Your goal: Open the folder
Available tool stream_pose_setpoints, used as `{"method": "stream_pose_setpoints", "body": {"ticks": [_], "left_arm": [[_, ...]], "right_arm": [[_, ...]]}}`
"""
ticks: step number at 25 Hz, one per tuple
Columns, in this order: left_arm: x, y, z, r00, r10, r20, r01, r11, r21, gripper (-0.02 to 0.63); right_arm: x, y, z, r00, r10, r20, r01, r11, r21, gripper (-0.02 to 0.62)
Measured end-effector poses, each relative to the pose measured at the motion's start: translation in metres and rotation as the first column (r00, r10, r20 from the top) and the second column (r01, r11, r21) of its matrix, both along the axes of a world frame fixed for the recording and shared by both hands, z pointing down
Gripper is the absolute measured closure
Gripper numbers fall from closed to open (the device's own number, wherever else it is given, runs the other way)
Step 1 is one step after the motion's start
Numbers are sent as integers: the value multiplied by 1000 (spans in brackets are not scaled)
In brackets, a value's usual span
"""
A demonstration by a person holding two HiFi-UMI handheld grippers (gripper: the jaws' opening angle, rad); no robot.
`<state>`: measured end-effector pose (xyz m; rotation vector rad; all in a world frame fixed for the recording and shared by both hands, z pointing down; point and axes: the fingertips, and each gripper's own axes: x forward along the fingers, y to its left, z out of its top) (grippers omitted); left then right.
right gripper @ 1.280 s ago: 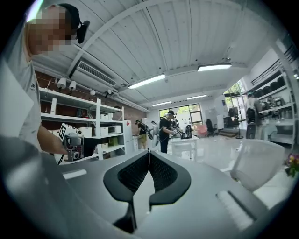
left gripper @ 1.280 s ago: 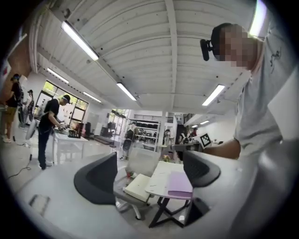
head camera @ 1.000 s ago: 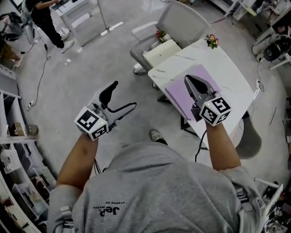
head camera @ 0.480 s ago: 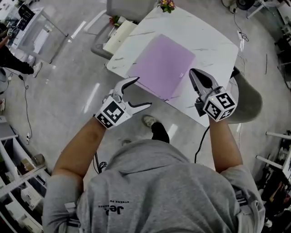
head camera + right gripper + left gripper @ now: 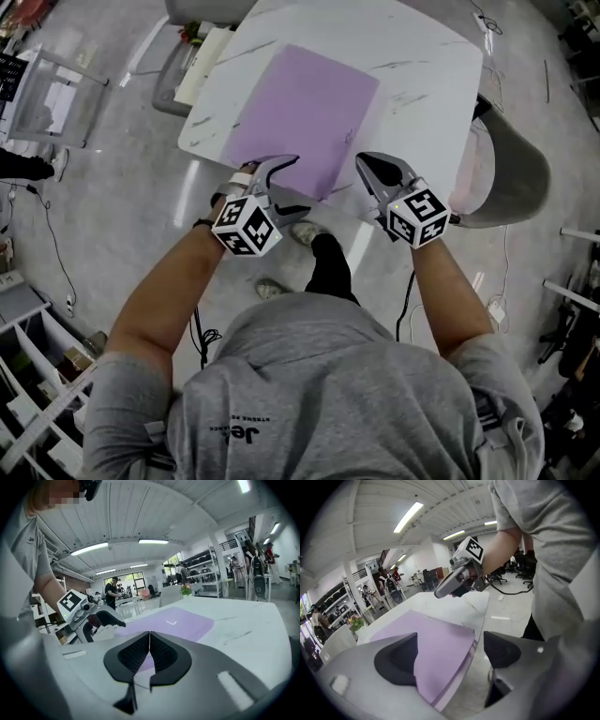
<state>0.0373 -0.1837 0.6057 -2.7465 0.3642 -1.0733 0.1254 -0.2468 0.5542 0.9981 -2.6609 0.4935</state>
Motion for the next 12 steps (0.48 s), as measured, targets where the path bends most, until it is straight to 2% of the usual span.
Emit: {"method": "stream_pose_setpoints", "body": {"ticks": [5, 12], "left_arm": [[8, -8, 30, 996, 47, 72, -47, 999, 5, 137], [7, -6, 55, 985, 96, 144, -100, 995, 21, 137]], "right_arm": [[-16, 9, 41, 999, -42, -9, 42, 998, -50, 591], [-26, 14, 67, 997, -63, -51, 59, 995, -82, 591]]}}
